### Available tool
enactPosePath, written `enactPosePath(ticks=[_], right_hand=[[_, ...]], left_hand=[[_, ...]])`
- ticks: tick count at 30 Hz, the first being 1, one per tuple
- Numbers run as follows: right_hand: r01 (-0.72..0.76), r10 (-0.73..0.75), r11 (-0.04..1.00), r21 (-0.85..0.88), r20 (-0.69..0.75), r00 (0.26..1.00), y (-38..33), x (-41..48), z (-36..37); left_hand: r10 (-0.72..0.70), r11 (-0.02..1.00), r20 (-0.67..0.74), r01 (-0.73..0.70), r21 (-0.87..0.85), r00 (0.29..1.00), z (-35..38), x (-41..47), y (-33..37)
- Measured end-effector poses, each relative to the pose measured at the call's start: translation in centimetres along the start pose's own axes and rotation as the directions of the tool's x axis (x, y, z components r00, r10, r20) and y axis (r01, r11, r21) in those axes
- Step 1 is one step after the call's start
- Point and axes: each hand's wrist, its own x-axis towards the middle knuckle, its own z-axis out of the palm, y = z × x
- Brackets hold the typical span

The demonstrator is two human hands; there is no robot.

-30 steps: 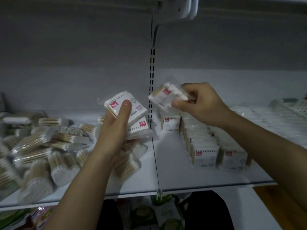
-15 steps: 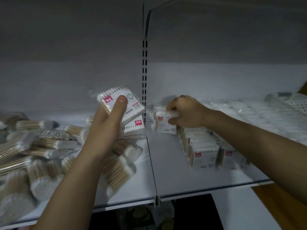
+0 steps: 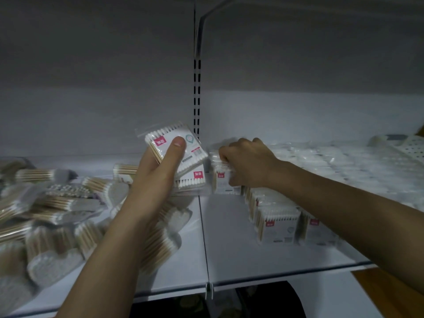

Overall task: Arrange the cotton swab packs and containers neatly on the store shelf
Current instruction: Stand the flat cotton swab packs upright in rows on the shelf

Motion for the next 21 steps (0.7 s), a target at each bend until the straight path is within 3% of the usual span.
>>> enactPosePath(ticks=[7,11,13,15,16,17,21], right_hand=[[-0.032,0.032,0.997,-0.064,-0.004,0.999,-0.2,1.4,-0.1],[-0.052,0.043,0.987,0.152,0.058,0.997,0.3,0.6,-2.0],[-0.050,0.072,0.873,0.484,-0.026,0.997,-0.2,-0.1,-4.3],[-0.036,0.129,0.572,0.820,-0.046,0.991,-1.2,-1.1,-6.4],[-0.045,0.123,0.441,0.897,-0.010,0.992,-1.8,-1.5,-7.1],[-0.046,0.094,0.390,0.919,0.010,0.995,-2.4,-1.9,-7.5],[0.054,0.031,0.369,0.928,-0.070,0.997,-2.9,-2.5,-6.8]], left_hand=[[-0.008,1.000,0.003,0.008,-0.004,1.000,-0.3,0.1,-0.1],[-0.006,1.000,0.014,0.006,0.025,1.000,-0.5,0.0,-0.3],[0.007,0.999,0.027,-0.008,0.053,1.000,-0.5,0.0,-0.3],[0.047,0.996,0.049,-0.050,0.076,0.998,-0.4,0.1,-0.2],[0.079,0.991,0.061,-0.085,0.099,0.995,-0.3,0.1,-0.2],[0.119,0.983,0.086,-0.129,0.130,0.989,-0.1,0.1,-0.2],[0.240,0.917,0.197,-0.288,0.274,0.951,0.1,0.4,-0.4]])
